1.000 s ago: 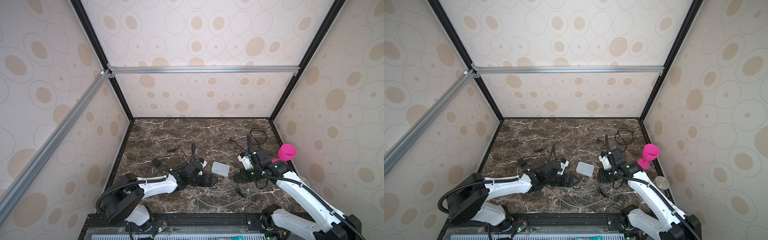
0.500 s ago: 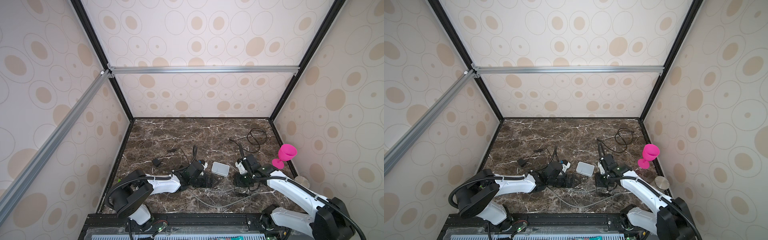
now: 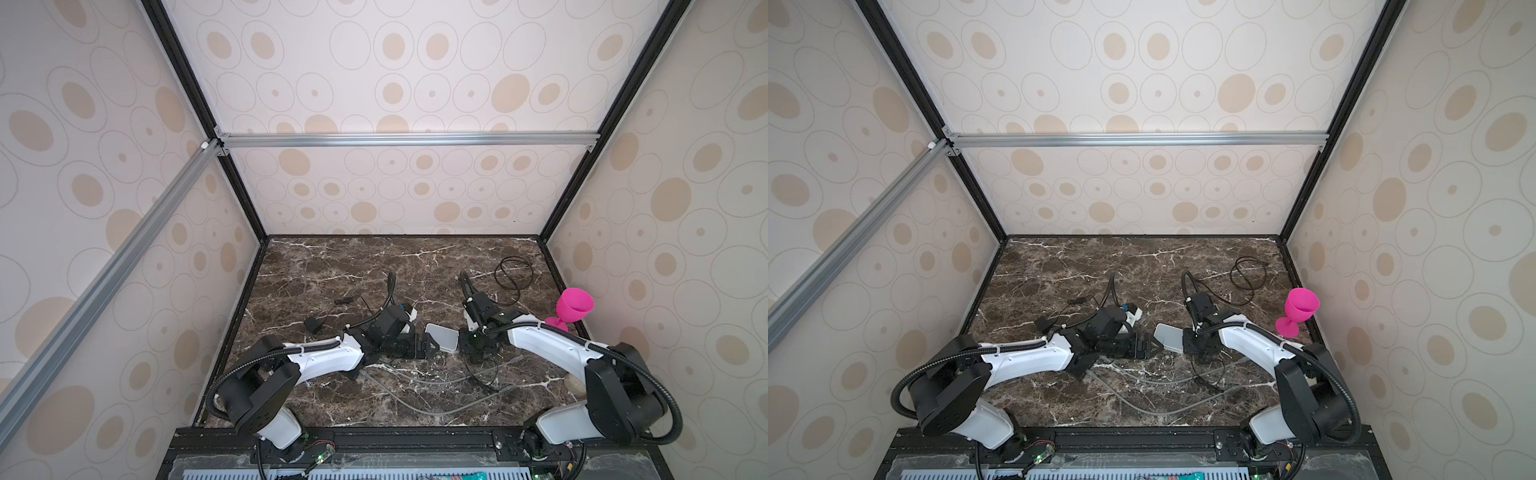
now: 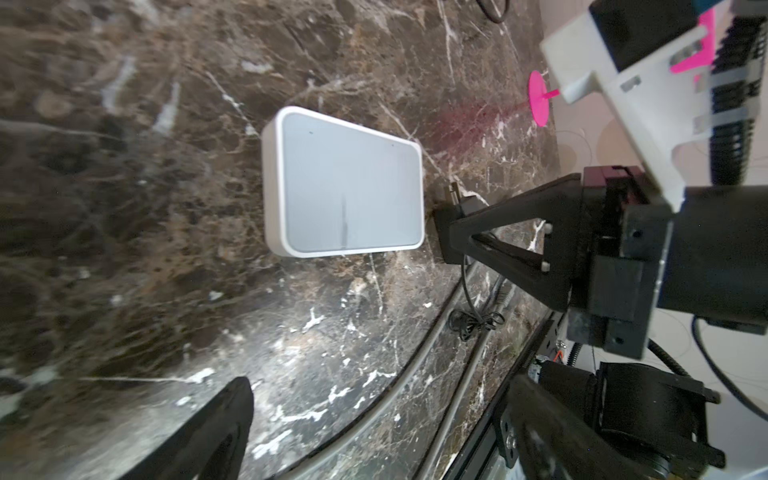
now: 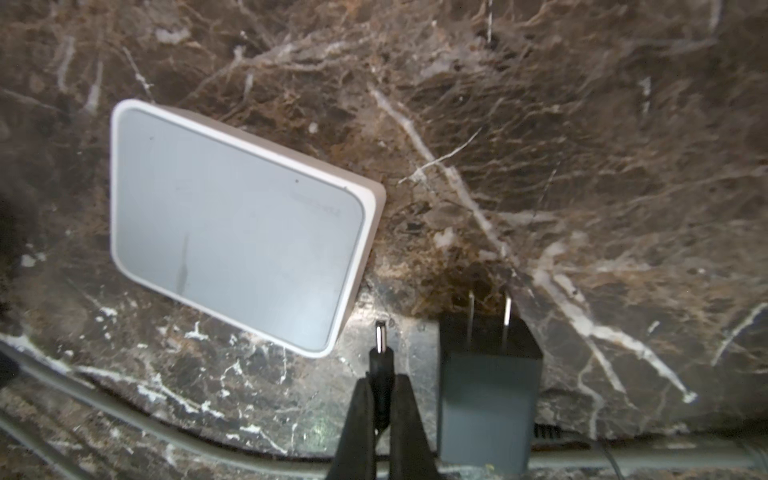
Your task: Insert the plug into the switch port
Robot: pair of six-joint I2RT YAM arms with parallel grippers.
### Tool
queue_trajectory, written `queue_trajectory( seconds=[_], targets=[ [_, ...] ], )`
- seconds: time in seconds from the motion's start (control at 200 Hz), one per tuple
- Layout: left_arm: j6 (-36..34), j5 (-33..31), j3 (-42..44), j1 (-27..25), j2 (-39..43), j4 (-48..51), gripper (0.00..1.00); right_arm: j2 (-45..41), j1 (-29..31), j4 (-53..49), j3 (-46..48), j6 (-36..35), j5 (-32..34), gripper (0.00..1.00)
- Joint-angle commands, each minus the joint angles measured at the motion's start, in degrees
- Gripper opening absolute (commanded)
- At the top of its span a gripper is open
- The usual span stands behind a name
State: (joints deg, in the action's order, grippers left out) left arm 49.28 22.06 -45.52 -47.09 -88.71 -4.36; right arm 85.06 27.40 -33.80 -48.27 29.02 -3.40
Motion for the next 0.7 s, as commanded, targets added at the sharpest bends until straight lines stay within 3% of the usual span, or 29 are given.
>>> queue_trajectory(
  seconds=[0.0,0.135,0.255,0.395,0.51,0.6,0.69],
  targets=[
    [-3.3,0.7,-0.7,2.3,1.9,3.2,0.94,3.6,0.0,1.0,-1.9,-0.7,1.0,0.00],
    [-5.8,1.5,-0.7,5.1,2.6,5.1,0.90,6.3,1.3,3.6,-3.0,-0.3,-2.3,0.00],
    [-8.1,2.8,-1.2,8.5,2.1,6.8,0.83,8.0,6.8,3.7,-5.5,1.2,-2.4,0.00],
    [-12.0,0.9,-4.4,11.4,0.7,11.1,0.82,11.0,14.7,3.6,-9.6,2.9,-2.2,0.00],
    [-14.5,-0.2,-7.4,12.2,-1.6,13.8,0.82,10.6,16.2,3.1,-9.5,3.3,-1.2,0.00],
    [-16.2,-0.8,-10.2,12.3,-3.8,15.5,0.79,8.7,15.9,1.7,-8.3,0.6,1.9,0.00],
    [-19.1,-2.1,-14.0,12.4,-6.8,18.3,0.74,7.6,15.4,0.7,-7.9,-5.5,0.8,0.00]
  ],
)
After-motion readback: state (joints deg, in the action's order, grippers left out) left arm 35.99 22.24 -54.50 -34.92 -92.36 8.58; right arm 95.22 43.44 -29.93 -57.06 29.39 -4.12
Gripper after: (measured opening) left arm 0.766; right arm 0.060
